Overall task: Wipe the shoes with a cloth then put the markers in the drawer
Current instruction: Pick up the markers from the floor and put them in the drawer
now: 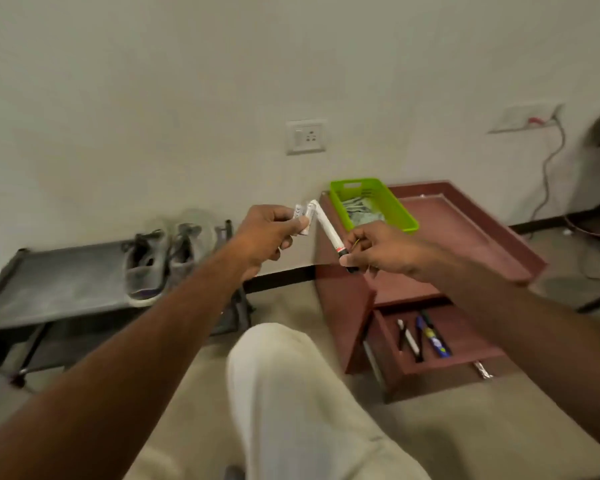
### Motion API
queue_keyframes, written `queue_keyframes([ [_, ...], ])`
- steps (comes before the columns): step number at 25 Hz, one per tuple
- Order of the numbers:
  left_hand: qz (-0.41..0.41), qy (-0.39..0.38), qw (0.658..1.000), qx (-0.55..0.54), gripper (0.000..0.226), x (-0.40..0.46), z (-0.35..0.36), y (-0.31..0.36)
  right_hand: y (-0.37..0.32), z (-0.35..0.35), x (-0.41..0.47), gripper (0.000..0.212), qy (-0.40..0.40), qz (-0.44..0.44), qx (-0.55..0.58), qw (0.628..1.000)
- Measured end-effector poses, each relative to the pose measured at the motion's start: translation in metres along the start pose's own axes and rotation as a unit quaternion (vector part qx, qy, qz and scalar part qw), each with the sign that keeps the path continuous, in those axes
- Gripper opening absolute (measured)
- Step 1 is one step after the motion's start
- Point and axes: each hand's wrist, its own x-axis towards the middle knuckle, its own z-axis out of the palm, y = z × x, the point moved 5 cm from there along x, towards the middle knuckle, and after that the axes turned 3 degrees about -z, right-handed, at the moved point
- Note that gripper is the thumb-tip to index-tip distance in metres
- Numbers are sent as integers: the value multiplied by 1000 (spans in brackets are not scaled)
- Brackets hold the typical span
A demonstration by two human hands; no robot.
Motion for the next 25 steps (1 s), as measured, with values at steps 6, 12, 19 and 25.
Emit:
queue_keyframes([
  [6, -65, -145, 977, 139, 28, 35, 223, -53, 168, -107, -88, 14, -23, 186, -65, 980],
  [12, -90, -177, 913, 357, 24, 40, 326, -143, 274, -133, -125, 24, -76, 317, -175, 929],
  [19, -109, -118, 831, 533, 26, 68, 342, -194, 308, -86, -61, 27, -45, 226, -347, 909],
  [25, -225, -80, 862, 446, 29, 94, 346, -231, 338, -61, -38, 19, -113, 242, -289, 919],
])
